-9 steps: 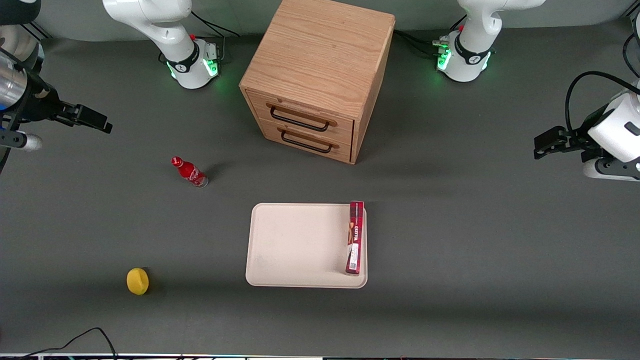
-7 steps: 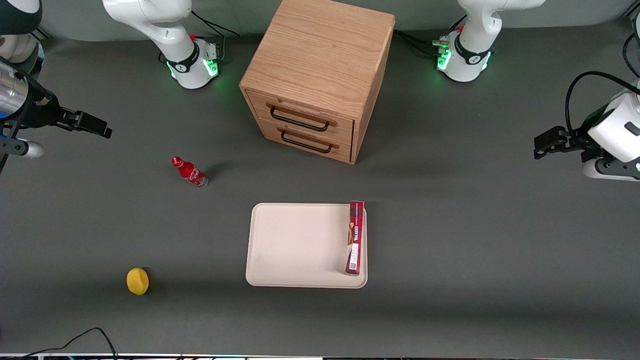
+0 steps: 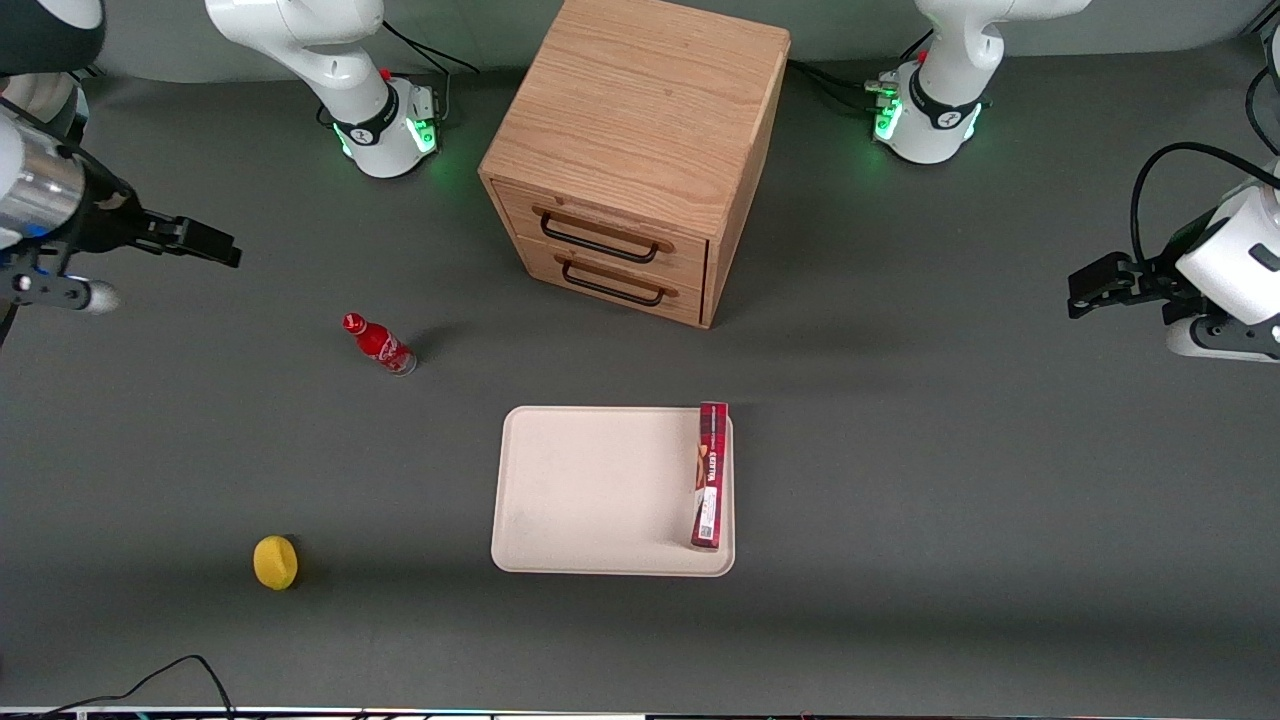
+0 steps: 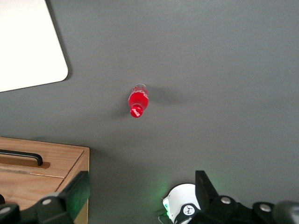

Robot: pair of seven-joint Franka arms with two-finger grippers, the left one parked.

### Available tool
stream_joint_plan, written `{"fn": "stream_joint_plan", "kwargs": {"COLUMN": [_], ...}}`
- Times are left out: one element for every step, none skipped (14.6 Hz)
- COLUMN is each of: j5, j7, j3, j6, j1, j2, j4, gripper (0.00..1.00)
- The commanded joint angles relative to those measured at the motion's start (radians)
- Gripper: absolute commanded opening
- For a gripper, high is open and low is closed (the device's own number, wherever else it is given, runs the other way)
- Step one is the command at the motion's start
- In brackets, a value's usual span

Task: Place coke bottle on tray
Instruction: 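Move the open right gripper down over the red Coca-Cola bottle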

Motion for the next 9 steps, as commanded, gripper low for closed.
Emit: {"fn": "stream_joint_plan", "kwargs": {"j5": [0.008,0.008,0.006,0.003,-0.003,-0.011,-0.025,-0.028,-0.028], "j7": [0.064,0.073,0.074,0.074,0.074,0.071,0.071,0.071,0.072], "j3": [0.047,0.064,0.073,0.086,0.089,0.089,0.089,0.089,0.089], "j6": [0.203,0.325,0.457,0.578,0.675,0.781,0.853,0.918,0.984], "j1": [0.007,0.007,0.007,0.006,0.007,0.006,0.004,0.004,0.004], "j2": [-0.115,-0.148,-0.173,-0.175,-0.163,-0.147,-0.132,-0.114,-0.104], "j4": [-0.267,-0.391,-0.505,-0.591,-0.653,-0.713,-0.75,-0.787,-0.822], "gripper": [1.0,1.0,1.0,1.0,1.0,1.0,1.0,1.0,1.0]}}
